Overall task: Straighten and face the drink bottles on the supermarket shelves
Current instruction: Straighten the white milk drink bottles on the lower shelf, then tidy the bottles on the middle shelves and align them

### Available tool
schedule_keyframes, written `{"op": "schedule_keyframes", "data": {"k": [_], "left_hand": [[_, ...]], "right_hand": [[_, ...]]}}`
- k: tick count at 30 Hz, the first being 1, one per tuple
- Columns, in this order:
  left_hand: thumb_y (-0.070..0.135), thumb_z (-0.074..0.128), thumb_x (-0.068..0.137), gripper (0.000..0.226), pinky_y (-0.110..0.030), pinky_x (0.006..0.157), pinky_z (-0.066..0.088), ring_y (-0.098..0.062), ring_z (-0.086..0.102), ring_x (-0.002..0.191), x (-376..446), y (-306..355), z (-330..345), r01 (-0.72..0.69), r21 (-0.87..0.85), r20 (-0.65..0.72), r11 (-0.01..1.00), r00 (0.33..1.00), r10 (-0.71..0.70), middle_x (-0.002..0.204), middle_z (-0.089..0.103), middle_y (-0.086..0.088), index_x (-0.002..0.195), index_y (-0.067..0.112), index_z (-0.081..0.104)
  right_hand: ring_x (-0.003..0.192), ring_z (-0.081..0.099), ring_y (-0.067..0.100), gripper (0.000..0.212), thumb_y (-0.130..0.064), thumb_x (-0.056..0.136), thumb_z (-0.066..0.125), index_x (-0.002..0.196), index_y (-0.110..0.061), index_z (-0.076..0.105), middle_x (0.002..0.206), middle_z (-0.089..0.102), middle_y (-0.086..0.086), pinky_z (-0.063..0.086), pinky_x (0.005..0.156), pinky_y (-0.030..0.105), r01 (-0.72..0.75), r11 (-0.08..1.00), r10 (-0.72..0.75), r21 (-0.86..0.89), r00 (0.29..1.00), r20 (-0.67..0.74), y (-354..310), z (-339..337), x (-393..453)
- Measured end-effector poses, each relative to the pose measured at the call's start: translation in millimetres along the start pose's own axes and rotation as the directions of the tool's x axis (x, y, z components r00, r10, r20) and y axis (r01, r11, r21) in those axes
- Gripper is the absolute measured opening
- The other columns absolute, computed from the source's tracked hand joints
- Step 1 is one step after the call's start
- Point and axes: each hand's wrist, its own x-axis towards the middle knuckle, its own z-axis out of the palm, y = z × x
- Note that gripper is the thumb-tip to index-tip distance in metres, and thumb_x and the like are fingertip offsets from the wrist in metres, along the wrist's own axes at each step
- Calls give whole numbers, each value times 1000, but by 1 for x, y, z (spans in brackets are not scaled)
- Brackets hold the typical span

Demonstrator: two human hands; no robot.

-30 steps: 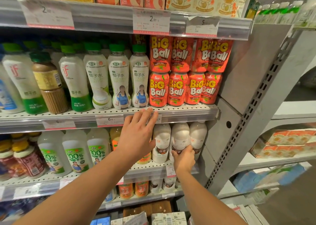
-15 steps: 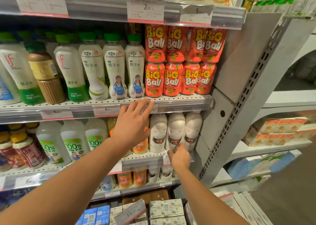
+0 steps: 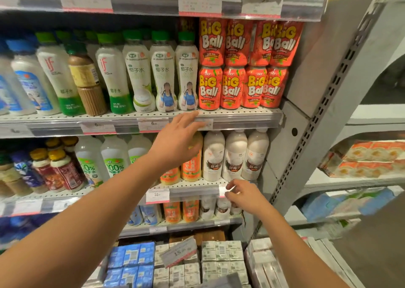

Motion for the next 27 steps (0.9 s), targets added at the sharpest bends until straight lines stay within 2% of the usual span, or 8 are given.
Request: {"op": "schedule_keyframes", "data": {"k": [3, 6, 8, 10, 13, 16, 21, 27], "left_hand": [[35, 66, 88, 54, -44, 101, 50, -24, 44, 136, -13, -6, -13, 39, 5, -72, 999, 997, -38, 151, 48, 1, 139, 24, 54], [34, 67, 87, 51, -39, 95, 53, -20, 50, 129, -30, -18, -28, 68, -6, -101, 998, 993, -69, 142, 55, 6, 136, 24, 58], [34, 69, 85, 52, -38, 94, 53, -19, 53, 128, -42, -33, -37, 97, 3, -110, 995, 989, -96, 140, 58, 7, 135, 25, 59], [37, 67, 85, 52, -38, 95, 53, -19, 54, 127, -53, -49, -48, 136, -1, -118, 991, 984, -136, 139, 59, 8, 136, 26, 58], [41, 59, 86, 51, -39, 101, 50, -19, 54, 126, -65, -72, -66, 157, -16, -147, 988, 977, -157, 136, 60, 7, 135, 25, 59], [36, 66, 85, 51, -37, 103, 48, -19, 54, 125, -76, -91, -81, 170, -5, -190, 986, 967, -167, 135, 61, 7, 135, 25, 59], [41, 66, 87, 54, -35, 106, 45, -17, 51, 129, -95, -118, -101, 205, -18, -201, 978, 958, -205, 139, 59, 7, 138, 26, 56], [45, 61, 89, 53, -36, 102, 47, -18, 53, 125, -133, -160, -117, 267, -18, -173, 963, 948, -266, 140, 57, 9, 139, 28, 53]], "right_hand": [[82, 68, 6, 20, -40, 89, 65, 107, -31, 65, 93, 71, -13, 57, 77, 33, 69, 998, -69, -5, 996, -51, -21, -11, -4], [82, 66, 1, 19, -38, 93, 65, 111, -34, 64, 95, 69, -14, 49, 69, 15, 153, 988, -152, 3, 984, -90, -53, -17, -7], [83, 65, -2, 17, -34, 95, 65, 112, -32, 65, 94, 69, -14, 47, 68, 10, 212, 977, -209, 9, 970, -122, -80, -20, -10], [83, 66, -1, 16, -32, 96, 65, 112, -30, 67, 95, 69, -13, 50, 72, 11, 267, 963, -260, 36, 955, -141, -107, -20, -13], [87, 66, -6, 20, -34, 96, 63, 116, -32, 68, 99, 69, -13, 56, 77, 19, 318, 947, -309, 41, 938, -157, -139, -18, -15], [86, 65, -7, 18, -34, 95, 63, 112, -36, 68, 97, 69, -14, 58, 77, 21, 350, 937, -345, 0, 922, -179, -164, -15, -15], [86, 66, -4, 14, -33, 94, 66, 107, -38, 66, 94, 70, -13, 56, 79, 21, 367, 928, -371, -55, 909, -191, -201, -10, -18], [84, 65, -2, 15, -26, 94, 69, 106, -33, 69, 90, 70, -11, 48, 74, 10, 407, 909, -417, -90, 882, -219, -249, 8, -22]]}}
